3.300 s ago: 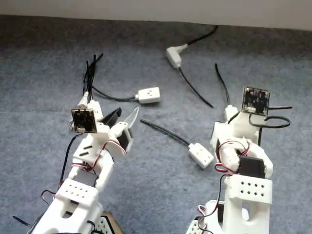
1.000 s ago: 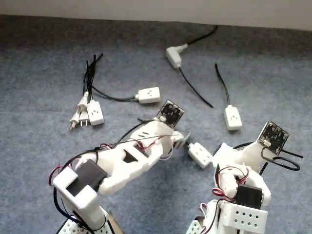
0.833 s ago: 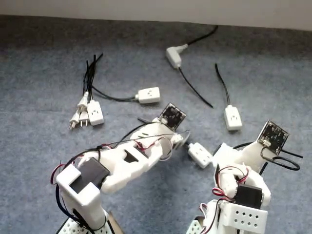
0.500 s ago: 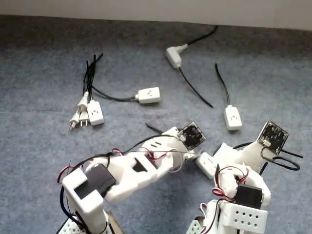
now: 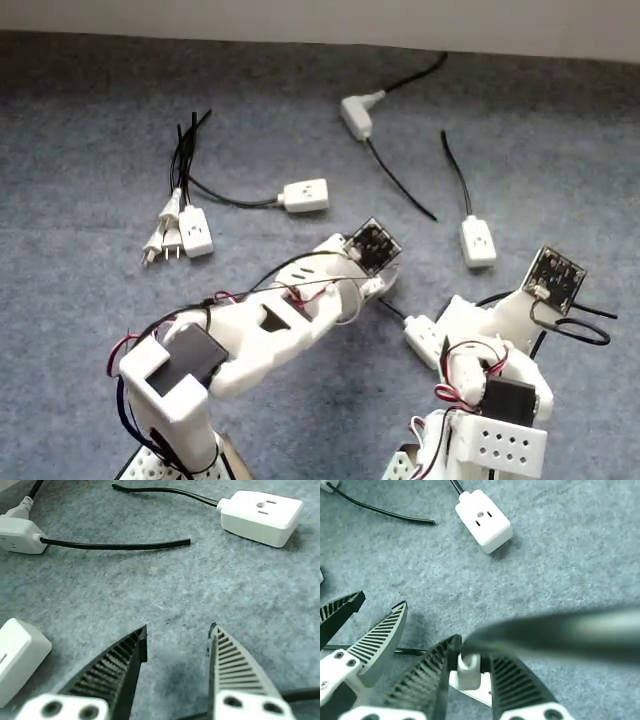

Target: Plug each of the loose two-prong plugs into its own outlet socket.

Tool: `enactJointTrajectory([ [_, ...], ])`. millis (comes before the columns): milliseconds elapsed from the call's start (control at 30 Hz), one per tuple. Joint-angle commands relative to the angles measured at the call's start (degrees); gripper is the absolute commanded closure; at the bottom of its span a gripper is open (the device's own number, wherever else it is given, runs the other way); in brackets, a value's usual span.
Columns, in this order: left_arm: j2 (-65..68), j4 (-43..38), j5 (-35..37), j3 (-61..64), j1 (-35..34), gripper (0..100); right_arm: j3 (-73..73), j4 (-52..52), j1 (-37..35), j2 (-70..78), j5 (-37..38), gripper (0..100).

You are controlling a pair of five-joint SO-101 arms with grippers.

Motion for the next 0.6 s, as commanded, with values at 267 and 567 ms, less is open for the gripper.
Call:
enactJointTrajectory([
  [267, -13.32, -5.71, -0.44, 14.37, -0.04, 79, -1.54, -1.36, 4.44, 0.22, 0.53, 99.1],
  [567, -19.91, -1.67, -0.44, 22.02, 11.74, 79, -1.36, -1.63, 4.7, 0.22, 0.53, 99.1],
])
